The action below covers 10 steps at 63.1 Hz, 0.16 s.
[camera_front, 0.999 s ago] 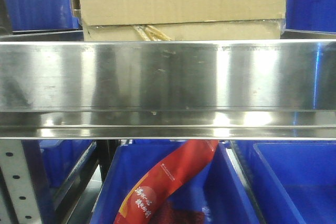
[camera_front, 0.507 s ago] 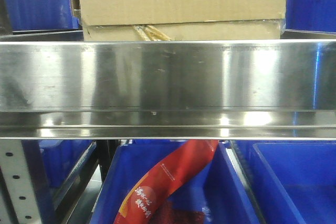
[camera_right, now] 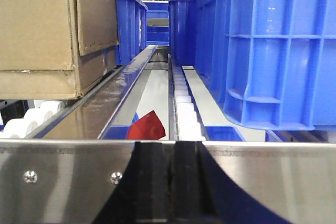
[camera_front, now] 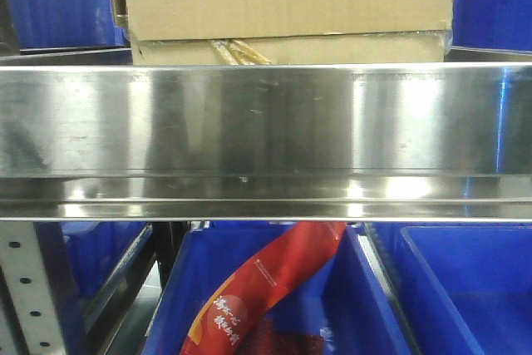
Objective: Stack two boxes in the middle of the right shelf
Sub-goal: 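Open both grippers and withdraw them from the boxes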
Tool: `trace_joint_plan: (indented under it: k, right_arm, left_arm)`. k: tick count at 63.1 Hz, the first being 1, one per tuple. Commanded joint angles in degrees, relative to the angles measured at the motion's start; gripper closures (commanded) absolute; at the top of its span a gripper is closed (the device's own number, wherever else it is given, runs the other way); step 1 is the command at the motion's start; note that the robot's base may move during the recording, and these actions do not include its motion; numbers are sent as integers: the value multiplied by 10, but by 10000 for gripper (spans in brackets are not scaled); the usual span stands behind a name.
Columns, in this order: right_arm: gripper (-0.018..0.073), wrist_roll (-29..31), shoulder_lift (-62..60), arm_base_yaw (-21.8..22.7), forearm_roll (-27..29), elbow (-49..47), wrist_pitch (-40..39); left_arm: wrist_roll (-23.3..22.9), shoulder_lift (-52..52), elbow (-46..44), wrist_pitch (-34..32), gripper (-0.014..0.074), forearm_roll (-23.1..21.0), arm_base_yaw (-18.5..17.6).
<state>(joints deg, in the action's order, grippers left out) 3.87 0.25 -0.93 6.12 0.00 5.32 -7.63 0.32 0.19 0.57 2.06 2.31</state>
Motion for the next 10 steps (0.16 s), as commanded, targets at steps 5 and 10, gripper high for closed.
trace_joint_plan:
  k: [5, 10]
  right_arm:
    - [713, -1, -2, 3, -4, 0, -10]
    - [713, -1, -2, 3, -4, 0, -10]
  left_arm:
    - [0, -3, -2, -12, 707, -3, -3]
    - [0, -3, -2, -12, 707, -3, -3]
